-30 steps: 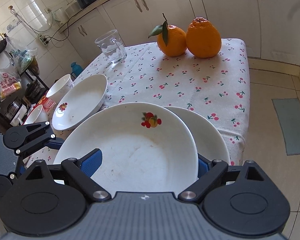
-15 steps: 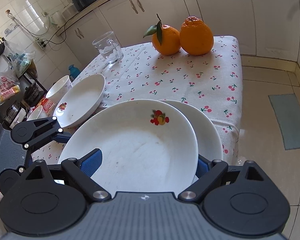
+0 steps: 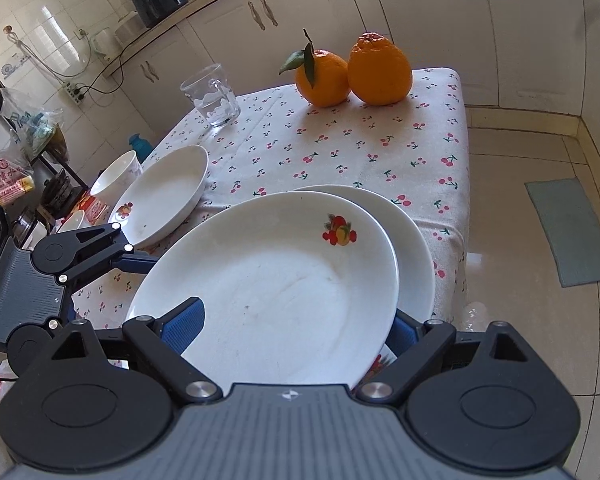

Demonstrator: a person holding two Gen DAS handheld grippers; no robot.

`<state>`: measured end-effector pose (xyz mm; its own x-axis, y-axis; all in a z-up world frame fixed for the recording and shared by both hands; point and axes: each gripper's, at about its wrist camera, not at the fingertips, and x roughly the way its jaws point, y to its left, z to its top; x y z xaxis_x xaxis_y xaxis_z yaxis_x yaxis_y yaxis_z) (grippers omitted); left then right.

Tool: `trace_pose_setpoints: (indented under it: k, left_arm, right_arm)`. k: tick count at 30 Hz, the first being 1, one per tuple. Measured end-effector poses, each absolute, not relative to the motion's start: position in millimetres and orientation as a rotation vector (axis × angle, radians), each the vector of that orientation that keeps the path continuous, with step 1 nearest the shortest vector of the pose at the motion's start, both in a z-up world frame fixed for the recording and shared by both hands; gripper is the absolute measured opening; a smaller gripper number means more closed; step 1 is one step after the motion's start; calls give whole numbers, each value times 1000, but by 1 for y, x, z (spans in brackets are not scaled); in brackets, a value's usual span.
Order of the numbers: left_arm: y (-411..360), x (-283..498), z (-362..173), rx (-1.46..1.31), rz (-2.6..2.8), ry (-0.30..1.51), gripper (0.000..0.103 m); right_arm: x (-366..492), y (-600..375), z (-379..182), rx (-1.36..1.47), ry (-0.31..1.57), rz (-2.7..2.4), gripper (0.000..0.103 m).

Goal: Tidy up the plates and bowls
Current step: 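Carry the held plate over the other white plate, then lower the plate onto the other plate and open the right gripper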

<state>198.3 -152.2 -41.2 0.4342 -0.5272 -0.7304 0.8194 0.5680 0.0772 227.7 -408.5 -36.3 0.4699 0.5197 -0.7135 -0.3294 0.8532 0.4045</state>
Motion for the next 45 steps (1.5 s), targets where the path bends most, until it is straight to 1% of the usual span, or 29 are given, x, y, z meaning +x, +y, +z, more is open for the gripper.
trace_pose_setpoints:
  k: [22, 35, 45]
  left_arm:
    - [-151, 197, -41, 464, -864, 707, 90]
    - [-143, 190, -41, 450, -811, 694, 90]
    - [-121, 174, -34, 415, -768, 681, 90]
  right_arm:
    - [203, -414, -28, 244, 936, 468, 96]
    - [193, -389, -26, 169, 955, 335, 98]
    - [189, -382, -26, 145, 967, 285, 99]
